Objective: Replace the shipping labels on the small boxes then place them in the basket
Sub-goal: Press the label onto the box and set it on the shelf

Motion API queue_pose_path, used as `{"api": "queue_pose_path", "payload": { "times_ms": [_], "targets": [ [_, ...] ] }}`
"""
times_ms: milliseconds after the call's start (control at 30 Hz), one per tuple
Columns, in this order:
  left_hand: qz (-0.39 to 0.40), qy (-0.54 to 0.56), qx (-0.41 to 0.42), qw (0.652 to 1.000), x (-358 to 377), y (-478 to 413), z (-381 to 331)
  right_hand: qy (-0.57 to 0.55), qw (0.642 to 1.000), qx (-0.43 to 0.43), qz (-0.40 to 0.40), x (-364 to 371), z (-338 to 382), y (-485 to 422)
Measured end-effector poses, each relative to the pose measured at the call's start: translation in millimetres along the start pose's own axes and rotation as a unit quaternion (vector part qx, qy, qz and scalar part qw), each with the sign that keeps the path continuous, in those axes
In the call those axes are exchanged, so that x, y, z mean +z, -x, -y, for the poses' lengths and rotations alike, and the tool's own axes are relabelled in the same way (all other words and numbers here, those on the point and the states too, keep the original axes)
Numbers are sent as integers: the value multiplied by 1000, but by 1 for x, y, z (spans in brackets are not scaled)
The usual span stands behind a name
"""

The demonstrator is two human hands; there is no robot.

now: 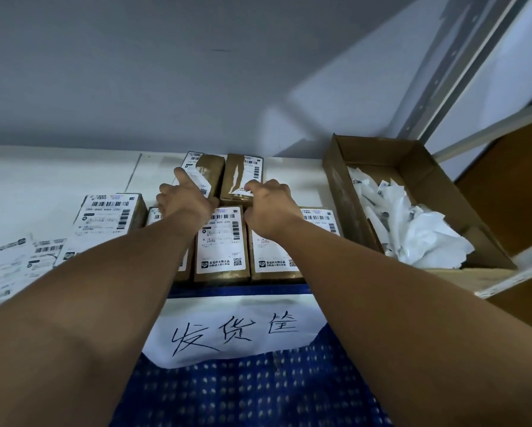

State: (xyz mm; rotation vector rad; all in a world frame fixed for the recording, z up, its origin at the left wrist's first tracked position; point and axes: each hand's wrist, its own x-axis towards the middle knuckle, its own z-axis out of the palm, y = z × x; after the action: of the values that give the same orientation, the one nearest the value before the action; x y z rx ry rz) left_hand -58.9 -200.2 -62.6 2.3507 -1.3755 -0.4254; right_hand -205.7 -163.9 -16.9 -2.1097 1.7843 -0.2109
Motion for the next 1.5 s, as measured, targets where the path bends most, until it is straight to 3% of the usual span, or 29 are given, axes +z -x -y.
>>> {"api": "queue_pose_path", "payload": {
  "times_ms": [100,200,300,433,533,667,767,933,1033,1333,1500],
  "targets": [
    [-49,50,-7,998,-10,4,-3,3,1000,10,-3,-2,-4,10],
    [-122,192,0,974,-32,20,-9,-29,999,19,-13,-5,-4,23],
    [-151,299,73,939,-57,51,-11,-155,984,56,-64,-13,3,39],
    [-100,346,119,925,-84,103,-2,-384,913,109,-78,-28,28,72],
    [-86,355,134,921,-103,142,3,-487,863,110,-74,-38,42,97],
    [-53,371,144,916,-122,187,14,-561,823,85,-34,-58,49,136],
    [-11,348,156,924,-135,228,22,-581,811,57,-22,-65,49,167],
    [76,319,212,921,-152,278,39,-624,774,95,-51,-59,40,208],
    [133,306,234,913,-175,288,49,-653,748,115,-20,-57,27,237],
    [151,272,256,915,-191,297,88,-613,781,74,95,-41,15,293],
    [147,331,216,907,-173,300,94,-593,793,64,122,-31,16,299]
  ]
}}
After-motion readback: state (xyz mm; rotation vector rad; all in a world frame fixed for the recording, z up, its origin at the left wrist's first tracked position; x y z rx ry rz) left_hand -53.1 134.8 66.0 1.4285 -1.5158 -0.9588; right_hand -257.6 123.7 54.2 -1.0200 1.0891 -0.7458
